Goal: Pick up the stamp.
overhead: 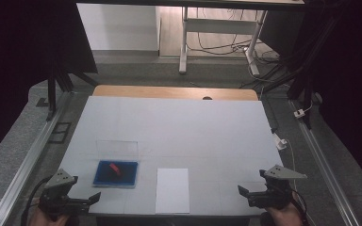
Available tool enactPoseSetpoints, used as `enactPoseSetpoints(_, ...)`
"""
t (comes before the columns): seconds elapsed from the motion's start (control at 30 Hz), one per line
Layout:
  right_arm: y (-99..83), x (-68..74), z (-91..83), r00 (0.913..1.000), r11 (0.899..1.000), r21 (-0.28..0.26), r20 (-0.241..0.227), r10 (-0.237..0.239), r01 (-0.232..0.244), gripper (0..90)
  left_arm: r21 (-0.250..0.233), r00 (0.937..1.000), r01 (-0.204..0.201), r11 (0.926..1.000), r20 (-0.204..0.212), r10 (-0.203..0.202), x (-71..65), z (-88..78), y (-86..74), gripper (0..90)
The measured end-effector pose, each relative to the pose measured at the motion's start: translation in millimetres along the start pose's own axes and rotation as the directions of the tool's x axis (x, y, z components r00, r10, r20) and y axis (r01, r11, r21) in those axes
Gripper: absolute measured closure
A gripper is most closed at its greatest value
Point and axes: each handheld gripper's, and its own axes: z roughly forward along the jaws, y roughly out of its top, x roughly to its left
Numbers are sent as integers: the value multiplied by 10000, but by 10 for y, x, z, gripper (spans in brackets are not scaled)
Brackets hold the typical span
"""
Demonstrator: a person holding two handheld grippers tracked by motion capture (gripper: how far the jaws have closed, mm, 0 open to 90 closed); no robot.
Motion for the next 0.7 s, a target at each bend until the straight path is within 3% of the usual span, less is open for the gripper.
enactPoseSetpoints(0.4,4,1,10,9999,10000,77,-100,-33,34,0,-162,9972,-595,9981,437,602,-25,110,106,0)
enactPoseSetpoints(0.5,4,0,13,9999,9999,89,-149,-54,55,0,-401,9957,-791,9961,458,809,-21,150,134,0)
enactPoseSetpoints(0.7,7,5,22,9997,9998,139,-193,-115,117,0,-472,9952,-807,9956,516,831,-10,242,205,0)
